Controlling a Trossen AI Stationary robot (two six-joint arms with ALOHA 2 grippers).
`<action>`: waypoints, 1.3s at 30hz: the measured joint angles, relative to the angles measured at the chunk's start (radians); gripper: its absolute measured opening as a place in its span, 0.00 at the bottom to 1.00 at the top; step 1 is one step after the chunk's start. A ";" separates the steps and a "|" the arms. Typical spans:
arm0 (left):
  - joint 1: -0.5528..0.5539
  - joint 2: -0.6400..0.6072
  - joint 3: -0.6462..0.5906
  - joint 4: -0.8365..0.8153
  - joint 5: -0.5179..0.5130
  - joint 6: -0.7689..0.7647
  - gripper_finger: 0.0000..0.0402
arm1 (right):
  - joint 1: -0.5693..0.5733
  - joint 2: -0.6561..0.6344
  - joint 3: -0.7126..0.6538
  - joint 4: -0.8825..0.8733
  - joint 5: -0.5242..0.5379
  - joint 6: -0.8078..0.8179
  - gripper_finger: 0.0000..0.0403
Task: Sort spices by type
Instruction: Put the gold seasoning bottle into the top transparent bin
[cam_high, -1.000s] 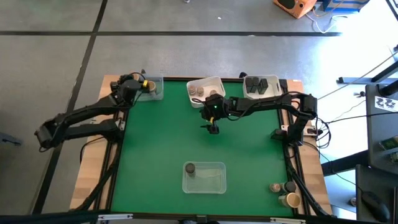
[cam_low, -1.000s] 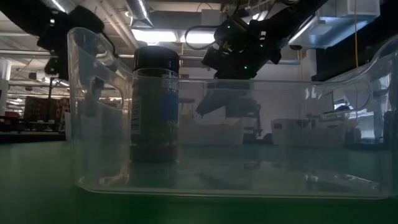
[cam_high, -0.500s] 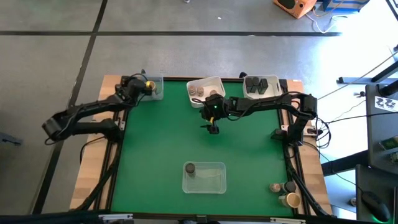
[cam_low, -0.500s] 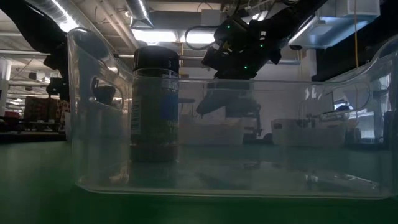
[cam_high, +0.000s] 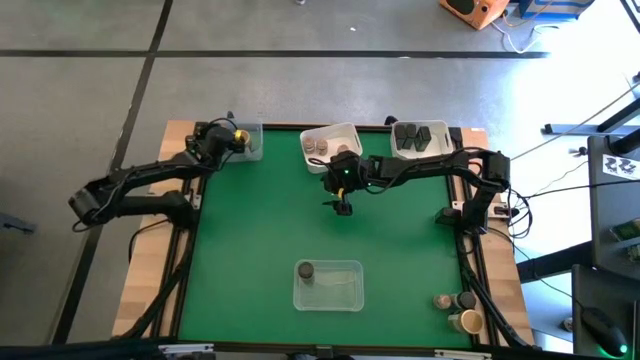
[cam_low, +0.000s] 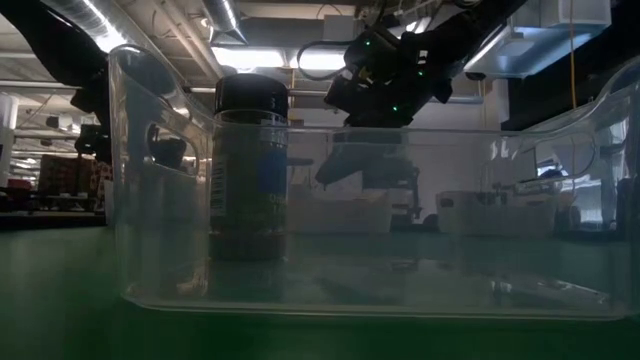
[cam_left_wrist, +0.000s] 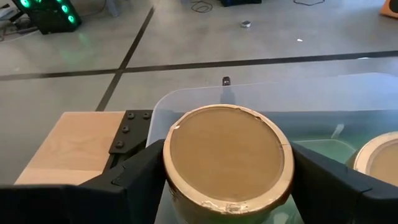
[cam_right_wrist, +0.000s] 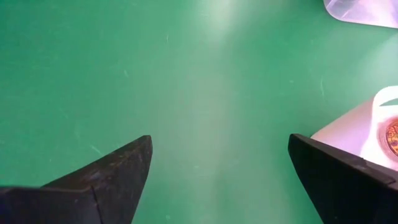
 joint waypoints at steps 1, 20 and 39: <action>0.000 -0.001 0.000 -0.001 0.002 0.000 0.70 | 0.000 0.000 0.000 0.000 0.000 0.000 0.93; -0.005 -0.181 0.012 -0.069 0.063 0.077 0.72 | 0.000 0.000 0.000 -0.012 0.000 0.006 0.93; 0.008 -0.183 0.014 -0.076 0.053 0.072 0.77 | 0.002 0.000 0.000 -0.012 0.000 0.001 0.93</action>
